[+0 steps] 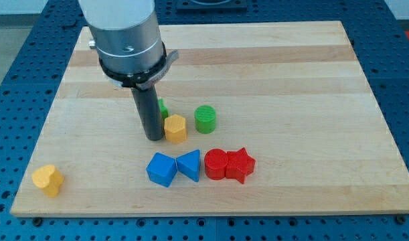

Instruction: Push the yellow hexagon to the left side of the green circle

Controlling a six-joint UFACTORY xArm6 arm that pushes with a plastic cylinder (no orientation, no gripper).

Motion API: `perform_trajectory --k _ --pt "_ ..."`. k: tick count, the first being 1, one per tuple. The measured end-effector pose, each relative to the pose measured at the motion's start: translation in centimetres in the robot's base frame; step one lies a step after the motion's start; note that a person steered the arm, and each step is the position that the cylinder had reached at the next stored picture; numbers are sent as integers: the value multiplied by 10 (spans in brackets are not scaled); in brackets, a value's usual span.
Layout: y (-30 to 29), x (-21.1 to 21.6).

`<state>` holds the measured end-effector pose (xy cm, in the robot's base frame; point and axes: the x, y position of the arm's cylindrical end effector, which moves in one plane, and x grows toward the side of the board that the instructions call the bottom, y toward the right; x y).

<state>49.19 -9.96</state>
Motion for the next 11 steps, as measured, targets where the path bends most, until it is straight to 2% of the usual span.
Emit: perform_trajectory --k 2,5,9,11 --pt "-14 17" --pt "6 26" --pt "38 7" --pt "24 6"
